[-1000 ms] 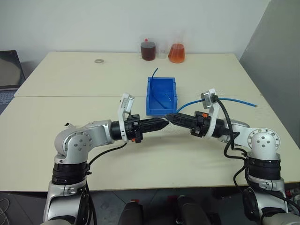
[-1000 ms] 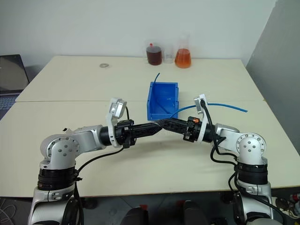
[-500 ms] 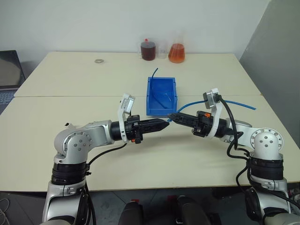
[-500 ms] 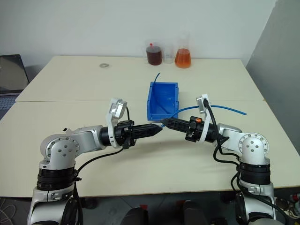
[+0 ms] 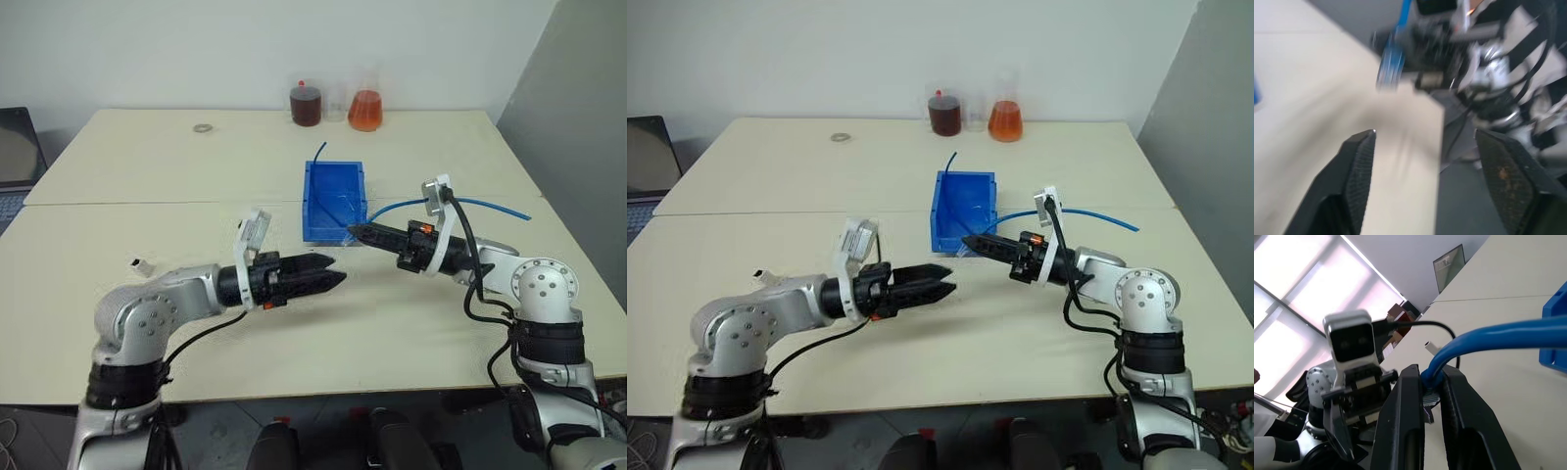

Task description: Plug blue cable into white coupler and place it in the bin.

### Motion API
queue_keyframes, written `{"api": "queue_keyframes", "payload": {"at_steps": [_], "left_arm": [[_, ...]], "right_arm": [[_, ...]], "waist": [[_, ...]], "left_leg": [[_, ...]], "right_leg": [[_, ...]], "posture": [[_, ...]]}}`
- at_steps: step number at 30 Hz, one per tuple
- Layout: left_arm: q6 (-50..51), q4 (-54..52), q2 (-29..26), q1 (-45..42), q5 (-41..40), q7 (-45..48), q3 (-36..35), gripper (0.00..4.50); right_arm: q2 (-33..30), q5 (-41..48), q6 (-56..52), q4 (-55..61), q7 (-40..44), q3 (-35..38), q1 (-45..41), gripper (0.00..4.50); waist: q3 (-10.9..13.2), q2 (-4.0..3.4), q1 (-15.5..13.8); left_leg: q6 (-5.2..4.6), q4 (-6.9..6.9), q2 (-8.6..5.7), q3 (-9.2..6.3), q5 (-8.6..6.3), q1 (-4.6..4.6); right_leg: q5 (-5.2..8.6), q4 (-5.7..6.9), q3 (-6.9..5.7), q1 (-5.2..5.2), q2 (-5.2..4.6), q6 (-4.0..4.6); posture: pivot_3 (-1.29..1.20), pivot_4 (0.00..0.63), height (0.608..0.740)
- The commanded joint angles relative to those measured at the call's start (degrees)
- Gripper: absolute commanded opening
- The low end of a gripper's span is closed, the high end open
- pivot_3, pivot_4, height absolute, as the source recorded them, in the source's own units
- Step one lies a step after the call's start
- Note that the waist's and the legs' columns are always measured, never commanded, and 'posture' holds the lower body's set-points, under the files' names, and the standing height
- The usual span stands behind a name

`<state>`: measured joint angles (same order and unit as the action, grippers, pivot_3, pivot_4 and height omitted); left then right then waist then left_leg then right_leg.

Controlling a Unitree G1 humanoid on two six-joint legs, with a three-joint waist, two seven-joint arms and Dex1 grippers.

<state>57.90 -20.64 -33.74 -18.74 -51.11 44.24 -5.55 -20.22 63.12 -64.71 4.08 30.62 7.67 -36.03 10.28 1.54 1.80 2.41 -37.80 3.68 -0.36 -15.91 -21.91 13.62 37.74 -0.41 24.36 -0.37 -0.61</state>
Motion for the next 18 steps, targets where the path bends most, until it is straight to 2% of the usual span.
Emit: {"api": "queue_keyframes", "payload": {"at_steps": [1,3,8,15,18], "left_arm": [[-11.61,-4.22,-0.40,5.59,15.93,-11.20,1.67,4.39],[-15.82,-4.92,-0.82,8.03,22.51,-14.67,3.69,4.45],[-18.57,-3.31,8.64,12.66,37.75,-37.90,1.84,4.45],[-15.85,-0.15,22.41,11.90,46.42,-59.75,-7.28,4.45],[-15.66,2.32,26.88,10.27,47.59,-65.16,-11.27,4.45]], "right_arm": [[-0.45,-1.87,2.35,-0.40,2.42,-0.10,-1.32,0.19],[-0.50,-2.64,2.71,-0.63,3.20,-0.30,-1.39,0.19],[-0.21,-4.82,3.40,-2.81,5.59,-1.64,-2.32,0.19],[0.04,-7.21,4.20,-5.54,8.50,-2.83,-4.26,0.19],[0.06,-8.14,4.33,-6.27,9.54,-3.17,-4.78,0.19]], "waist": [[0.03,-0.04,-0.16],[0.03,-0.03,-0.25],[0.04,-0.04,-0.47],[0.04,-0.02,-0.40],[0.03,-0.01,-0.41]], "left_leg": [[0.00,0.00,-0.01,0.01,0.00,0.01],[0.00,-0.01,0.00,0.02,0.00,-0.05],[0.00,-0.02,-0.01,0.05,0.00,-0.06],[0.00,-0.02,-0.01,0.06,0.00,-0.07],[0.00,-0.04,-0.02,0.07,0.00,-0.07]], "right_leg": [[0.00,0.00,0.03,0.00,-0.02,0.00],[-0.01,-0.01,0.01,0.02,-0.02,-0.01],[-0.02,-0.05,0.00,0.00,-0.07,-0.03],[-0.04,-0.03,-0.01,0.00,-0.09,-0.06],[-0.05,-0.02,-0.01,0.00,-0.09,-0.07]], "posture": [[0.00,0.150,0.740],[0.00,0.150,0.740],[0.00,0.150,0.740],[0.00,0.150,0.740],[0.00,0.150,0.740]]}}
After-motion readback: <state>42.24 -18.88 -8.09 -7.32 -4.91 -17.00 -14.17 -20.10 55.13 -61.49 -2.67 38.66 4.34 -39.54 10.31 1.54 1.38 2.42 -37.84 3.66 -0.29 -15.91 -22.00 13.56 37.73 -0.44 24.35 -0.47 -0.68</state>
